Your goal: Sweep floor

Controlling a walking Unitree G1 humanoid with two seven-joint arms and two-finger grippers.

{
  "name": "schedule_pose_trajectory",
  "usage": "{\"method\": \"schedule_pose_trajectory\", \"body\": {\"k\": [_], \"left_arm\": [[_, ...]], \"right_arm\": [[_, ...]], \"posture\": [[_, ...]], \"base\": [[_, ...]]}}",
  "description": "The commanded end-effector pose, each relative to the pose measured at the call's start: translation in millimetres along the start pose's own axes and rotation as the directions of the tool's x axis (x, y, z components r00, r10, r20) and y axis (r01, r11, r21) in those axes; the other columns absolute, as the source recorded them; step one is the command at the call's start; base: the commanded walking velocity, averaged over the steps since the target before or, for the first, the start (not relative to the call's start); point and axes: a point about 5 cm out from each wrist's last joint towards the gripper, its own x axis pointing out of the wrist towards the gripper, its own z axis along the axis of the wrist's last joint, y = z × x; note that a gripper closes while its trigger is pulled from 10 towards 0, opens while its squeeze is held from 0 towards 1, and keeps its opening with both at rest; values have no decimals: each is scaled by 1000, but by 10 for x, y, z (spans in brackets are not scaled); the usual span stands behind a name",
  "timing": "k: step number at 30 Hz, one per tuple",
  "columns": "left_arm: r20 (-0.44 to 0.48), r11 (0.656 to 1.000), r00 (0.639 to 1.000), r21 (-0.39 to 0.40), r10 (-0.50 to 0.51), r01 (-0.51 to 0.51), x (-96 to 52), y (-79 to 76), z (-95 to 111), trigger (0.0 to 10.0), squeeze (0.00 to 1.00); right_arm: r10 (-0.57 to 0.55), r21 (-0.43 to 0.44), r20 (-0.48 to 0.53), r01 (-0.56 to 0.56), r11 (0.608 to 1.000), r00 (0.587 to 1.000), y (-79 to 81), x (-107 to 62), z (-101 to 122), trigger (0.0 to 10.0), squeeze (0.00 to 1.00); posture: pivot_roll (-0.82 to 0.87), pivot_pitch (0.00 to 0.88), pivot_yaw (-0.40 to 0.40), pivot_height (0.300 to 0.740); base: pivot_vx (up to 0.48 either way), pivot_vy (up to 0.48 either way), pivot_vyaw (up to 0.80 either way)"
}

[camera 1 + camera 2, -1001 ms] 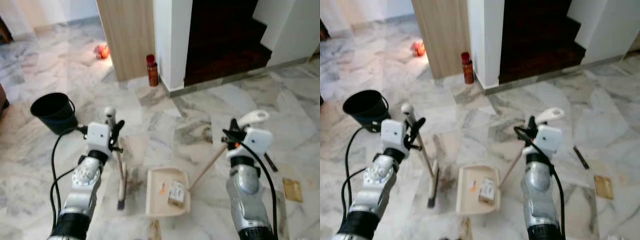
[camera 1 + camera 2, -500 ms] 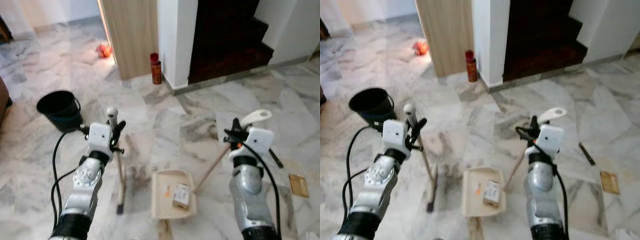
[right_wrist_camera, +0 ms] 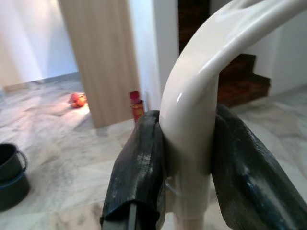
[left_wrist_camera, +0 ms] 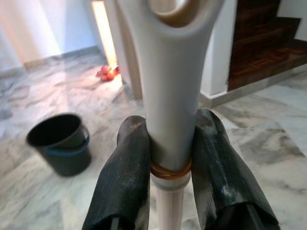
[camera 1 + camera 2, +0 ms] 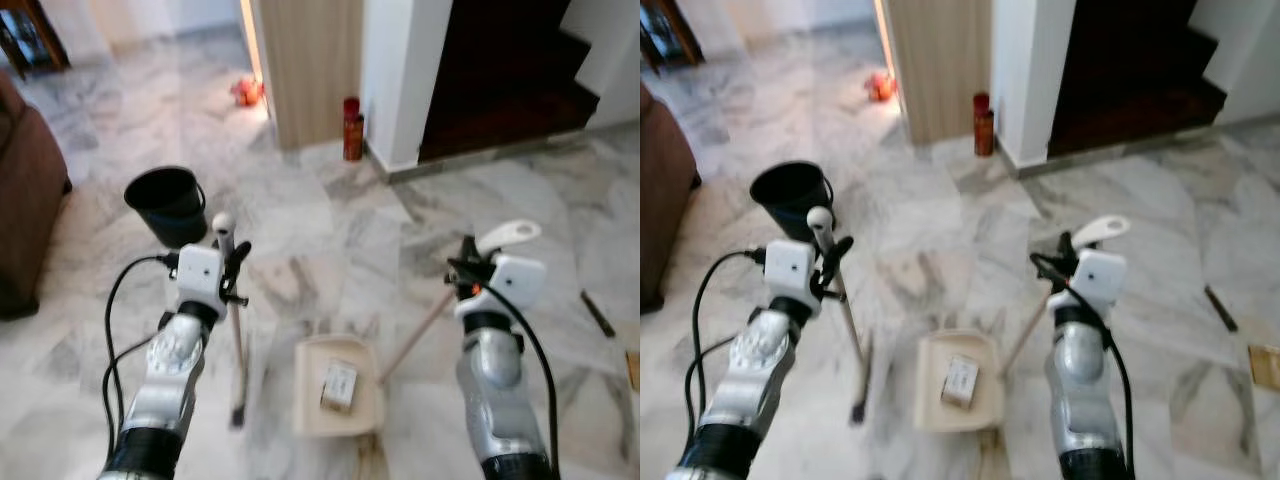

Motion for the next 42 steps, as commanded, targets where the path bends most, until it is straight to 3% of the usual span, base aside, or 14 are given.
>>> {"method": "schedule_pose_trajectory", "body": {"k": [1,23,29,42], "left_arm": [[47,1000,999,26,-4,3,43,3,114,10000,0],[42,1000,999,27,-7,6,31,-20,99,10000,0],[48,1000,999,29,-10,9,29,-26,105,10000,0],[33,999,999,30,-14,14,33,-35,93,10000,0]], "right_arm": [[12,35,48,-14,999,999,55,30,107,10000,0],[43,30,49,-44,999,998,102,29,104,10000,0],[47,32,50,-49,998,998,120,29,106,10000,0],[34,49,36,-36,998,999,78,23,89,10000,0]], "posture": [[-40,102,44,740],[-33,74,35,740],[-32,76,34,740],[-34,90,36,740]], "base": [[0,292,0],[0,287,0],[0,0,520],[0,0,0]]}}
